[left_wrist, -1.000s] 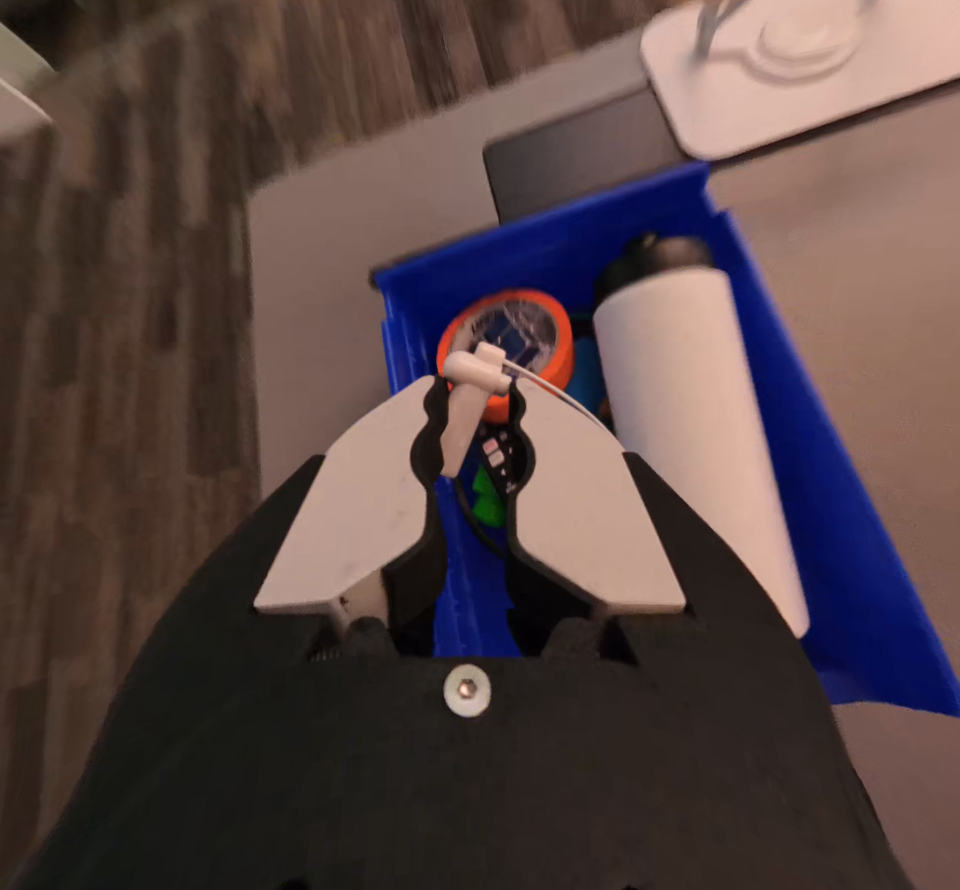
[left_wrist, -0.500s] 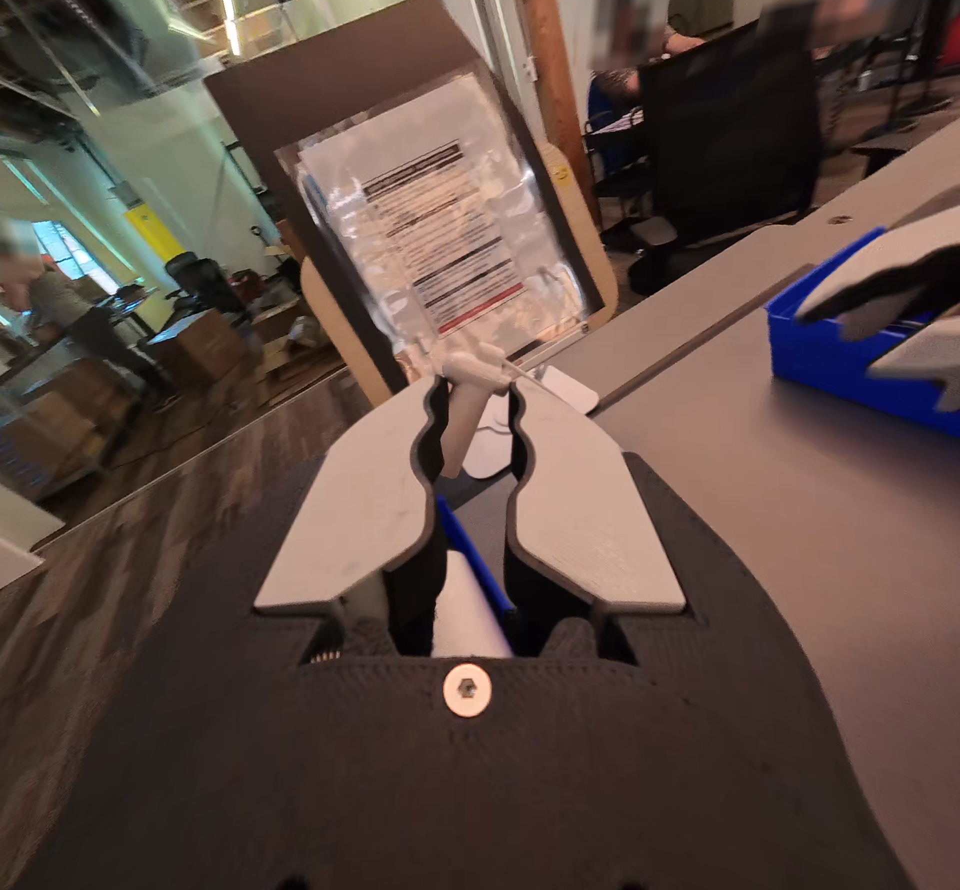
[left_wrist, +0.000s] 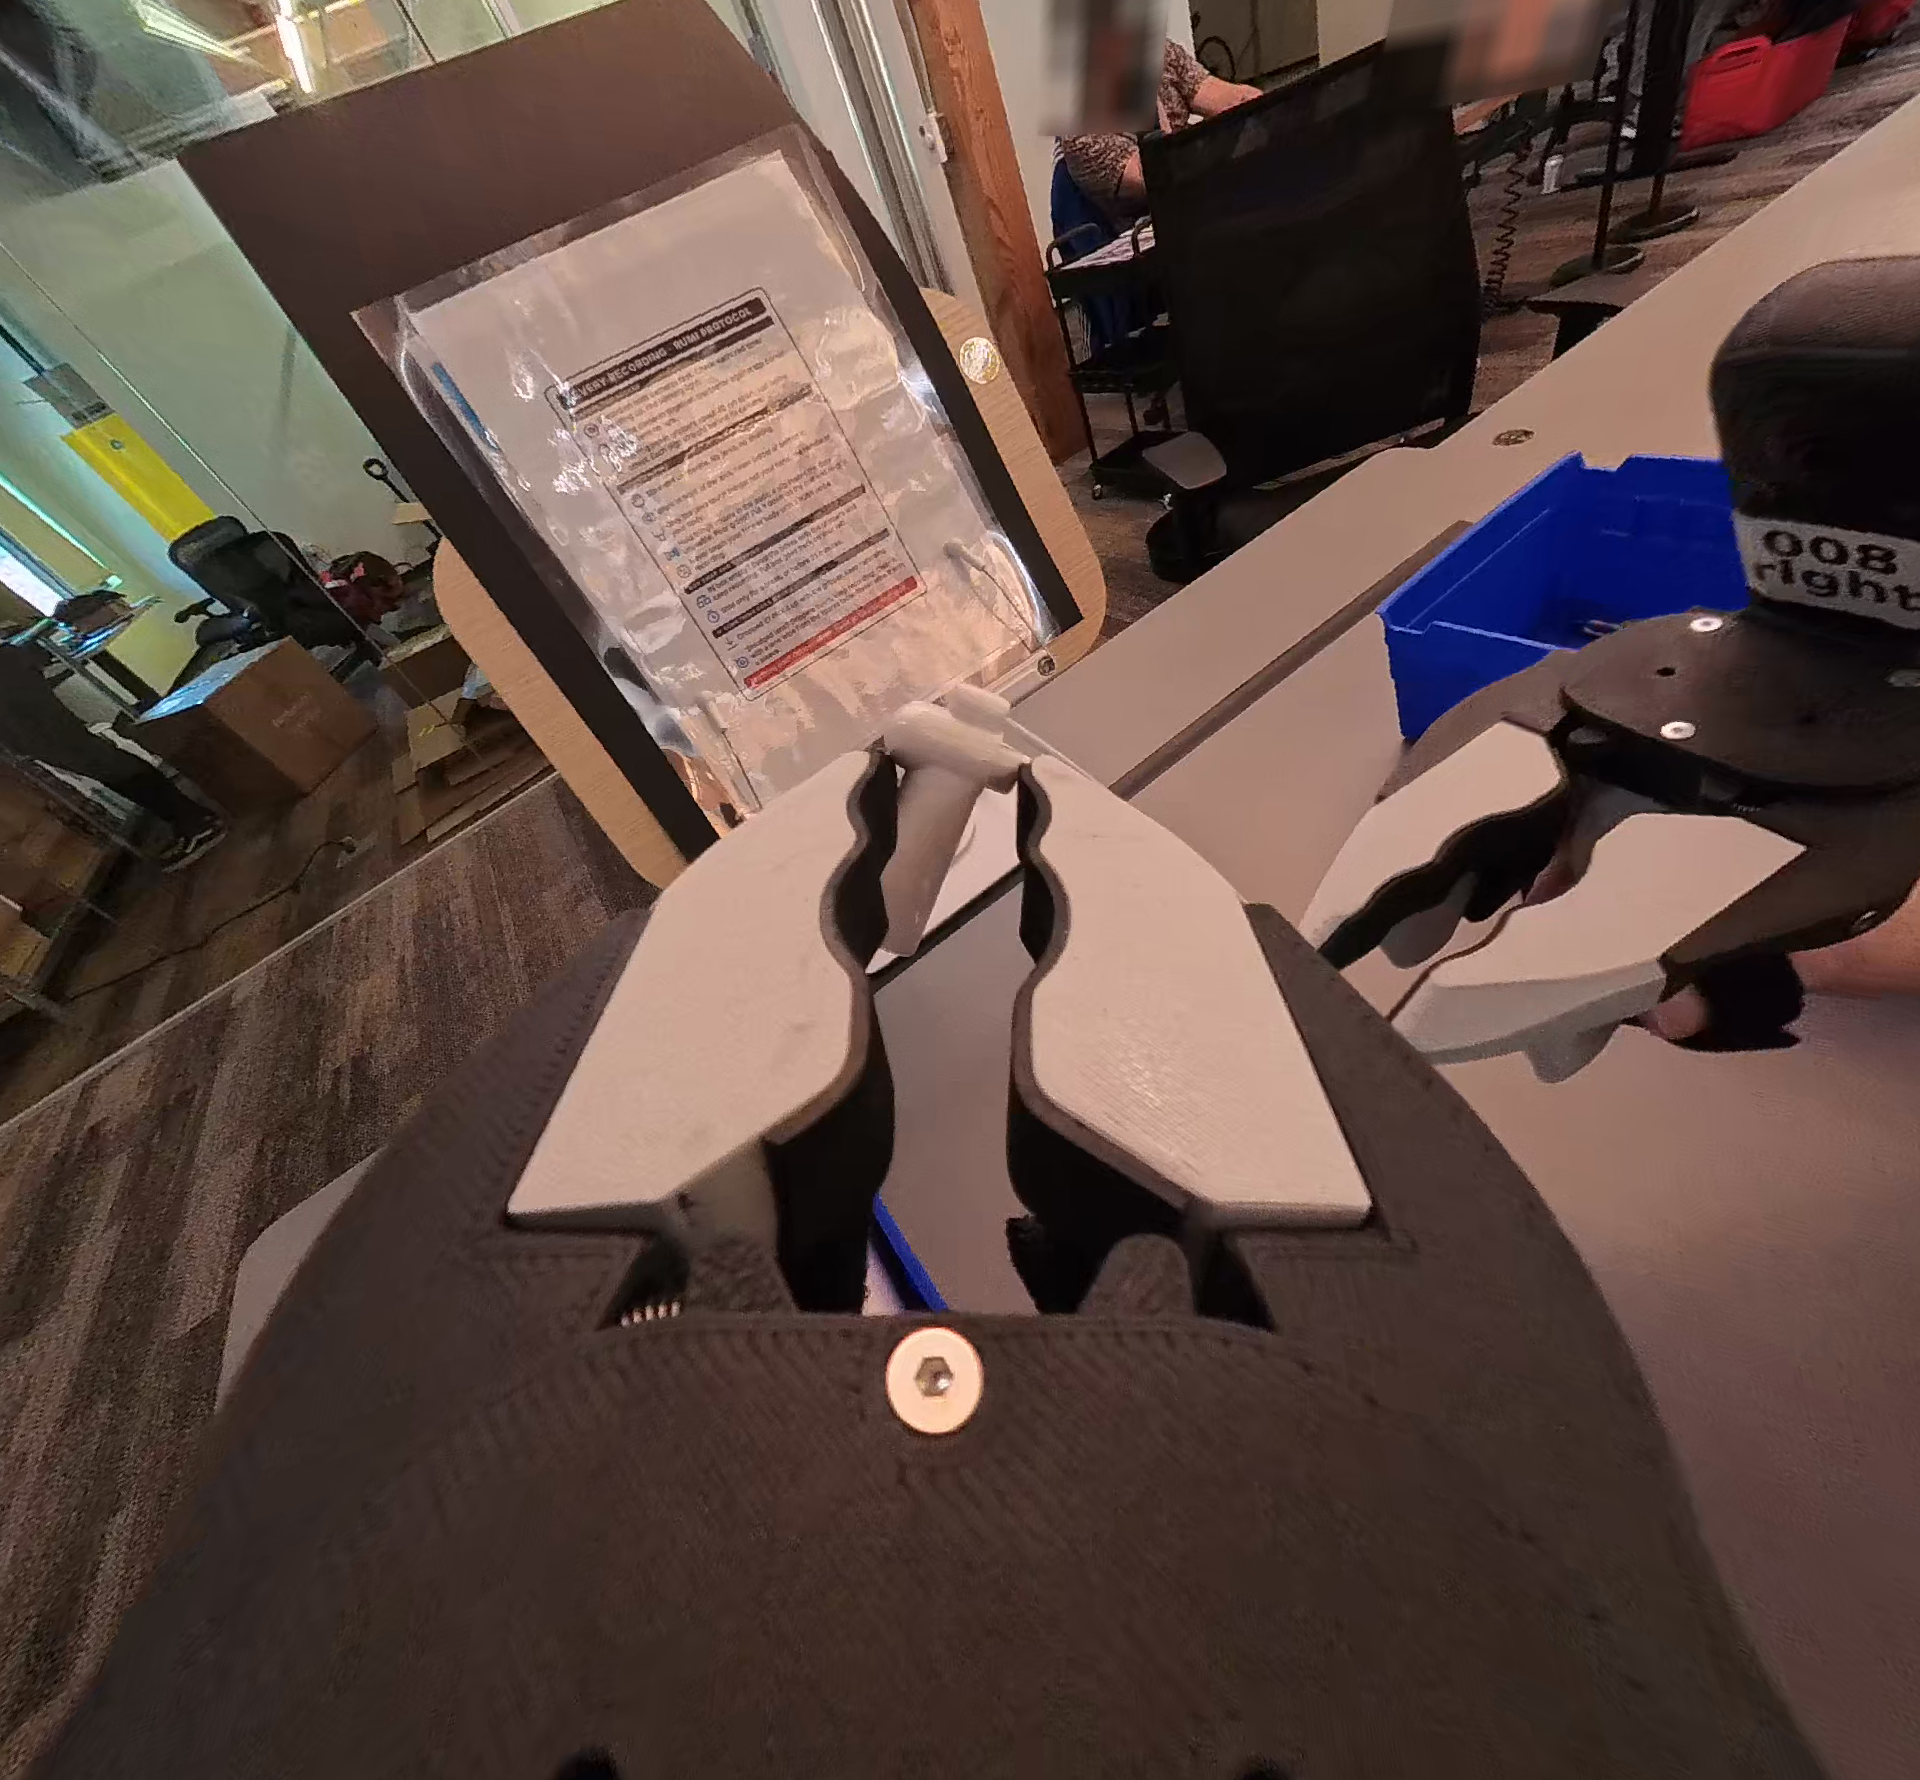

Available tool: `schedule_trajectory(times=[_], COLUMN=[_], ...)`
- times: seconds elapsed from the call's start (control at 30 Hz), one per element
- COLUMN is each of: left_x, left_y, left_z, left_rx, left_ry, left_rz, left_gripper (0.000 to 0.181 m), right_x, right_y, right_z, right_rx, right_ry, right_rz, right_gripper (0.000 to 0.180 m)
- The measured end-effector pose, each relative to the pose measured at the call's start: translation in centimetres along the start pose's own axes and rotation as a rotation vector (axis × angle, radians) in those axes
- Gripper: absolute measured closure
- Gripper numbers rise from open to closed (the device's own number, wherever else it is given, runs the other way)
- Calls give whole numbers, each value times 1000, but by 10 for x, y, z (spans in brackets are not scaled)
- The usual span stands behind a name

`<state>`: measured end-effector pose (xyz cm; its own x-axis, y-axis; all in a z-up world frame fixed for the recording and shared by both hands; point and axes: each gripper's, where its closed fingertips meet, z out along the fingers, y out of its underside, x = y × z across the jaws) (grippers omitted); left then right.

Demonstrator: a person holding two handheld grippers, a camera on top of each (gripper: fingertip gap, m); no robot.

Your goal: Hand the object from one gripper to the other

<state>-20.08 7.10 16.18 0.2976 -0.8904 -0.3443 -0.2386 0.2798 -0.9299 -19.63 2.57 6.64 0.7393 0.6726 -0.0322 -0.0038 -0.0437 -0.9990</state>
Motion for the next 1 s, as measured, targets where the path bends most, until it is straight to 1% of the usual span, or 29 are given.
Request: schedule_trajectory(times=[0.17, 0.27, 0.3, 0.43, 0.63, 0.73, 0.83, 1.0], left_x=[6, 9, 10, 10, 3, 1, 3, 14], left_y=[1, 3, 3, 7, 12, 15, 21, 27], left_z=[3, 5, 5, 7, 8, 11, 15, 22], left_rx=[-12, -20, -20, -41, -34, -41, -72, -93], left_ry=[15, 17, 20, 32, -40, -91, -76, 15], left_rz=[4, 11, 10, -5, 20, 77, 54, -19], left_gripper=[159, 159, 159, 159, 158, 147, 135, 134], right_x=[0, 2, 0, 3, 17, 27, 39, 55], right_y=[9, 8, 8, 6, -4, -10, -16, -25], right_z=[7, 7, 6, 2, -11, -20, -30, -46], right_rx=[-18, -14, -16, -19, 9, 22, 33, 36], right_ry=[-4, 5, -8, 3, 69, 113, 168, 267], right_rz=[3, -13, -16, -46, -125, -153, -185, -263], right_gripper=[163, 172, 178, 178, 178, 178, 178, 179])
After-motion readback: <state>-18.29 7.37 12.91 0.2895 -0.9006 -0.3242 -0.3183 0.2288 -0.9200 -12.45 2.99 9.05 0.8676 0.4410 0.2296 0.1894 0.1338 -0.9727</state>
